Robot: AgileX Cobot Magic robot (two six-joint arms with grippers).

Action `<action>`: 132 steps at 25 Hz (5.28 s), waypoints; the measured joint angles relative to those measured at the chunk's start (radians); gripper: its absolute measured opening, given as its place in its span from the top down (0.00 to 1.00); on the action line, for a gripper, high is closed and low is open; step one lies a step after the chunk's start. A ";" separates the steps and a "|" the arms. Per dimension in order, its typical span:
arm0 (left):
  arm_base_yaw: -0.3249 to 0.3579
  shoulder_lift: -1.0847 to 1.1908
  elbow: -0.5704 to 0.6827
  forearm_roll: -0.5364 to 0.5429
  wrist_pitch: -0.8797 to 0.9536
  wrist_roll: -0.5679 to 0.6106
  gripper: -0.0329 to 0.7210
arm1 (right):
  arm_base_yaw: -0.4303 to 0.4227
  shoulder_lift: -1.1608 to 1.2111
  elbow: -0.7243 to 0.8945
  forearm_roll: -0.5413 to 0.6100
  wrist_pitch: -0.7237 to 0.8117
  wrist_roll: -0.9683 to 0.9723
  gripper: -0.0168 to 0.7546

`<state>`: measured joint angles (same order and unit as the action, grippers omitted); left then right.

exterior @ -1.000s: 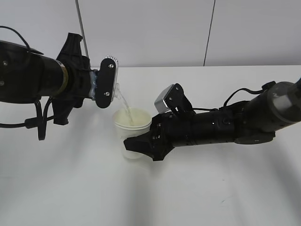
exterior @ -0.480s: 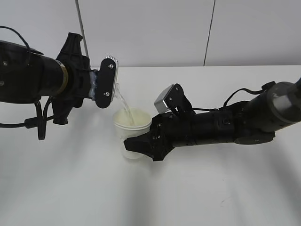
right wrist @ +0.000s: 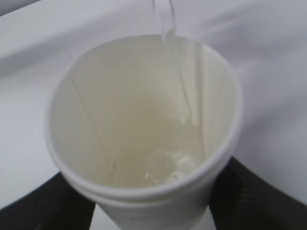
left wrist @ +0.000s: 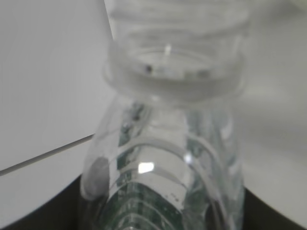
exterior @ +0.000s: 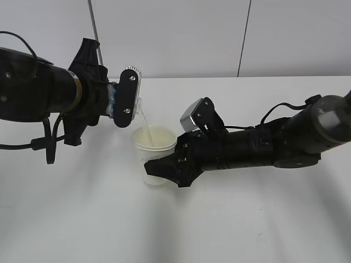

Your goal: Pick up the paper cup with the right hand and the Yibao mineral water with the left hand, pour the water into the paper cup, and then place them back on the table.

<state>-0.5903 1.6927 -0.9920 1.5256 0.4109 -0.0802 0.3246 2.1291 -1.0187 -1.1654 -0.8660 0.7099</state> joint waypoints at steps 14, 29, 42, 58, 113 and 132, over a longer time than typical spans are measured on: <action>-0.007 0.000 0.000 0.004 0.012 0.000 0.46 | 0.000 0.000 0.000 0.000 0.002 0.000 0.32; -0.007 -0.001 0.000 0.018 0.013 0.000 0.46 | 0.000 0.000 0.000 0.014 0.007 0.000 0.32; -0.007 -0.001 0.000 0.027 0.018 0.000 0.46 | 0.000 0.000 0.000 0.016 0.014 0.000 0.32; -0.007 -0.001 0.000 0.037 0.019 0.000 0.46 | 0.000 0.000 0.000 0.016 0.016 0.000 0.32; -0.007 -0.001 -0.003 -0.206 -0.067 -0.752 0.47 | -0.013 0.000 0.000 0.181 0.023 -0.035 0.33; 0.185 0.028 -0.003 -0.213 -0.347 -0.991 0.47 | -0.013 -0.007 0.000 0.225 0.061 -0.043 0.33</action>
<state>-0.4055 1.7208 -0.9952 1.3127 0.0643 -1.0707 0.3120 2.1217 -1.0187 -0.9405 -0.8054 0.6665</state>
